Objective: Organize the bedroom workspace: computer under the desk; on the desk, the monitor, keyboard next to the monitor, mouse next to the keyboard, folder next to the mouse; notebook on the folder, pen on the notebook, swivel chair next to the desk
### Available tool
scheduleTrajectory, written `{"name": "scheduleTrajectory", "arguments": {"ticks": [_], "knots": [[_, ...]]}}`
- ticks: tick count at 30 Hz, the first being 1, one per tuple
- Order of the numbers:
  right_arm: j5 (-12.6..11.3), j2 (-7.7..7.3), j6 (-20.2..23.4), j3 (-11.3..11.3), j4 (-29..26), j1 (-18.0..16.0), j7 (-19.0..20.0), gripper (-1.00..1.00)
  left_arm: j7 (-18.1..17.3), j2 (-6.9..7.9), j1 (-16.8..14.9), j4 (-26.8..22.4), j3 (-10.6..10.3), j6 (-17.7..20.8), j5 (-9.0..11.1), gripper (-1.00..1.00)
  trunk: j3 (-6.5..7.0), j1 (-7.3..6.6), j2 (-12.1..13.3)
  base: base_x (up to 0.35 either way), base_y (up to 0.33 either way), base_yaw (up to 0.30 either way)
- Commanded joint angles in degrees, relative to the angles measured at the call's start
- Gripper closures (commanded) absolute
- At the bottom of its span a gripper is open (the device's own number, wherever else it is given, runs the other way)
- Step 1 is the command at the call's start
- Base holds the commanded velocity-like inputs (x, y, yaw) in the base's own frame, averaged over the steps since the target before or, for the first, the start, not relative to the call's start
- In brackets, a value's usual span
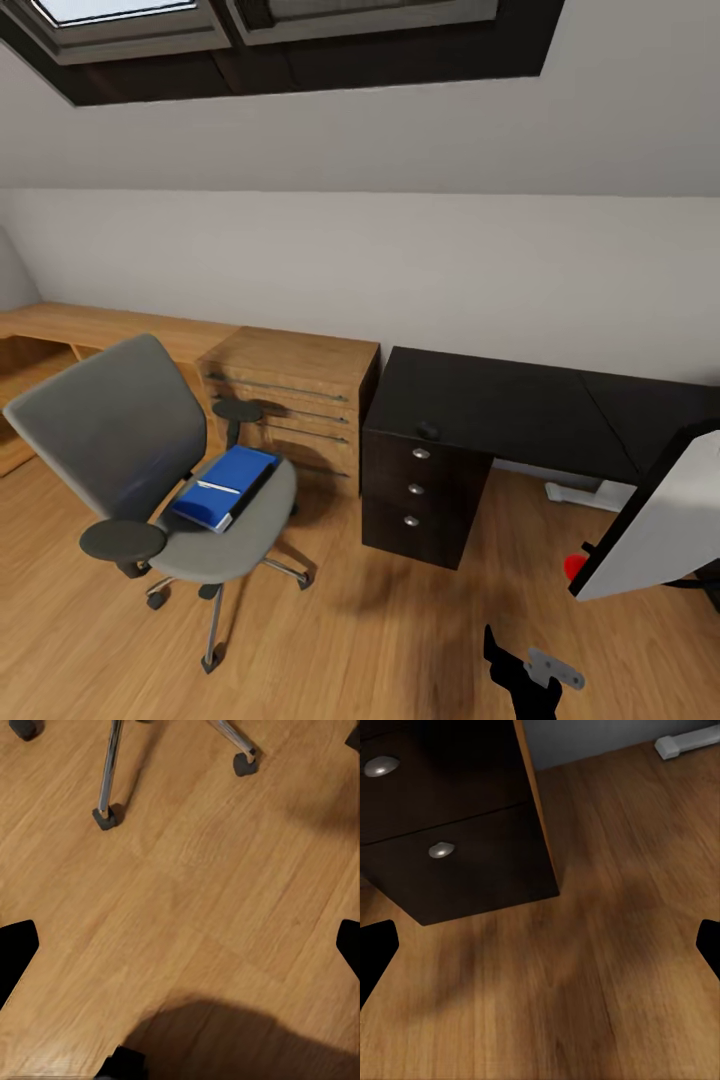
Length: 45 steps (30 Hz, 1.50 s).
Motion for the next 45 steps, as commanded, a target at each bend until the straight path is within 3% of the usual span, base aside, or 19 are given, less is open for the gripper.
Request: {"name": "scheduleTrajectory", "arguments": {"ticks": [1, 12, 32, 45], "knots": [[-0.2, 0.0, -0.2, -0.5, 0.1, -0.1, 0.6, -1.0, 0.4, -0.09, 0.0, 0.0, 0.0, -0.2, 0.5, -1.0, 0.13, -0.23, 0.4, 0.0, 0.0, 0.0], [-0.2, 0.05, -0.2, -0.5, 0.1, -0.1, 0.6, -1.0, 1.7, -0.26, 0.0, 0.0, 0.0, -0.1, 0.5, -1.0, 2.11, -2.64, 4.8, 0.0, 0.0, 0.0], [-0.2, 0.14, -0.2, -0.4, 0.2, -0.1, 0.6, -1.0, 1.3, -0.18, 0.0, 0.2, -0.2, -0.3, 0.3, -1.0, 2.11, -2.64, 4.8, 0.0, 0.0, 0.0], [-0.2, 0.14, -0.2, -0.4, 0.2, -0.1, 0.6, -1.0, 1.5, -0.17, 0.0, 0.3, -0.2, -0.4, 0.3, -1.0, 2.11, -2.64, 4.8, 0.0, 0.216, 0.0]]}}
